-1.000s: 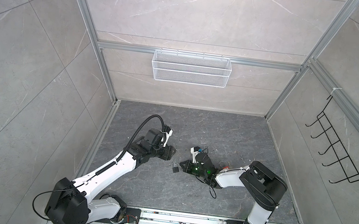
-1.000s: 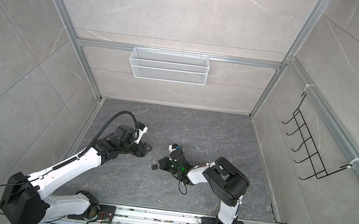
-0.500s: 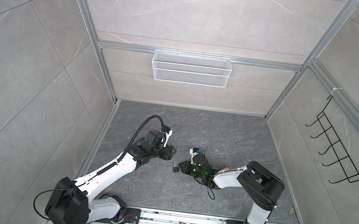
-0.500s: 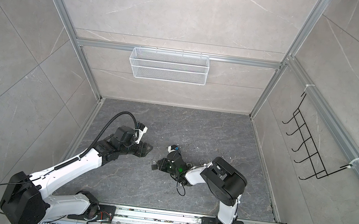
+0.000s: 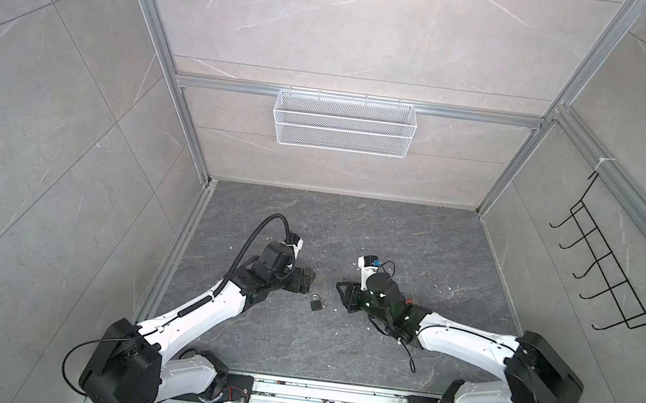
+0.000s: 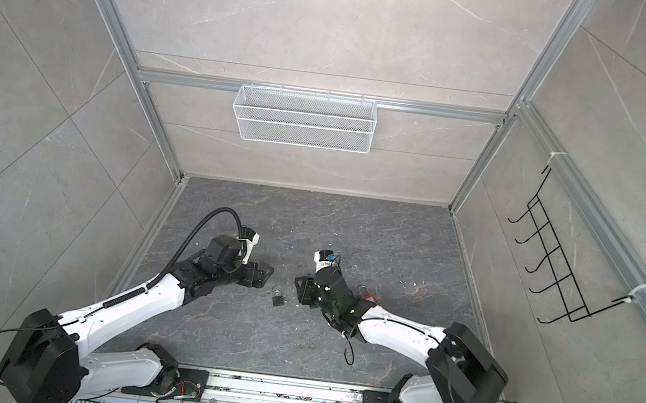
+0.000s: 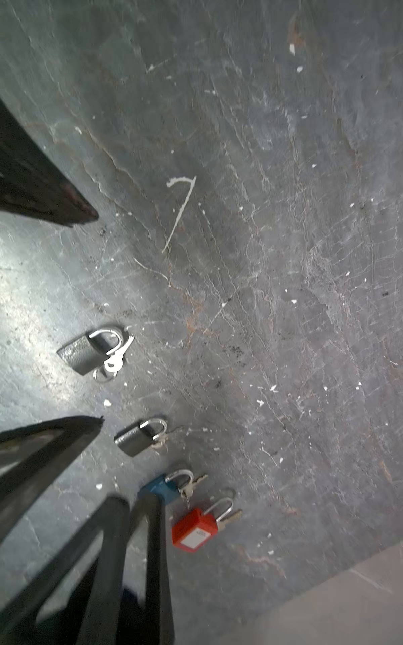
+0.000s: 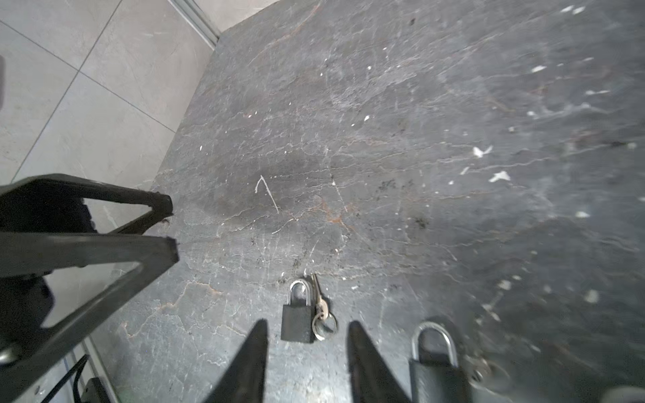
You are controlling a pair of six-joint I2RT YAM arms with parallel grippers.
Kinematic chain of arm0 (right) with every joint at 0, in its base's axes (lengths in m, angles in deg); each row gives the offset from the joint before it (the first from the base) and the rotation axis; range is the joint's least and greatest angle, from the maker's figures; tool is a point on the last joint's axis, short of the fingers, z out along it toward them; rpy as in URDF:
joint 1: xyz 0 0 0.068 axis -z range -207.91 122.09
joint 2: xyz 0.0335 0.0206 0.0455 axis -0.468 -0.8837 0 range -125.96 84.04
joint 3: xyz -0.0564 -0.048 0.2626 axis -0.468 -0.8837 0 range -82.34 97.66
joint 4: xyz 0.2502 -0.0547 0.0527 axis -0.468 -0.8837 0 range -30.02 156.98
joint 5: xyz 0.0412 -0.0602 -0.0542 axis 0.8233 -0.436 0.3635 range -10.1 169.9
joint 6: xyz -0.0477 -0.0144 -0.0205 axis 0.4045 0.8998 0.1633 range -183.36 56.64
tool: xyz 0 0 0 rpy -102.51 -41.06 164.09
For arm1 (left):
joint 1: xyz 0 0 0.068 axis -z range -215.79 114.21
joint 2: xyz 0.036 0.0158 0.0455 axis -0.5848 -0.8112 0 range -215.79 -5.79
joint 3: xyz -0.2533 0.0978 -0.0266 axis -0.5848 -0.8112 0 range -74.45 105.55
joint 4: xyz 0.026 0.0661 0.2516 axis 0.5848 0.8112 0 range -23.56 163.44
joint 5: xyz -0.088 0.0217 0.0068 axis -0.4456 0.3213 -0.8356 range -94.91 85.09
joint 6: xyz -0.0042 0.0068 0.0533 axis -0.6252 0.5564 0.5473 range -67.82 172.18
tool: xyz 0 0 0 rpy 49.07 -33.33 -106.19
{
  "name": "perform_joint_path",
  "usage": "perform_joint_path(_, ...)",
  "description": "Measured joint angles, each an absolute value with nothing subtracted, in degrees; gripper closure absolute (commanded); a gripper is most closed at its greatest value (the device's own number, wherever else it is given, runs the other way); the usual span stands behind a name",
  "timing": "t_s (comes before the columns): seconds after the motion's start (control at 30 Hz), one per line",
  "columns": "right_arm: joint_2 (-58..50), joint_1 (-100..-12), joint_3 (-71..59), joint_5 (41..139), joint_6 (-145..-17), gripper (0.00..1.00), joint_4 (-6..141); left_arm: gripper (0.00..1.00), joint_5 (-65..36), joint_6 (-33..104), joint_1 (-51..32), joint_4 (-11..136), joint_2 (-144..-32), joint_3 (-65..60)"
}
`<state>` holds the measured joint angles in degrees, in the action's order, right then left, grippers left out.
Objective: Lock with the key
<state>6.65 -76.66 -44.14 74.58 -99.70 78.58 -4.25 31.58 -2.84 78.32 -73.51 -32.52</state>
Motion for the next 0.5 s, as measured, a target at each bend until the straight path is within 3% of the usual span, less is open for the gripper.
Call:
perform_joint_path(0.13,15.7,-76.5,-44.3,70.4,-94.0,0.0,70.5,0.0,0.7,29.6,-2.8,76.4,-72.1,-34.0)
perform_joint_path(0.37,28.6,-75.1,-44.3,64.5,-86.8,0.0,60.4,0.0,11.6,28.6,-2.8,71.2,-67.4,-38.5)
perform_joint_path(0.5,32.2,-71.5,-43.2,63.5,-83.4,0.0,56.5,0.0,20.5,35.4,-2.8,59.2,-64.8,-45.0)
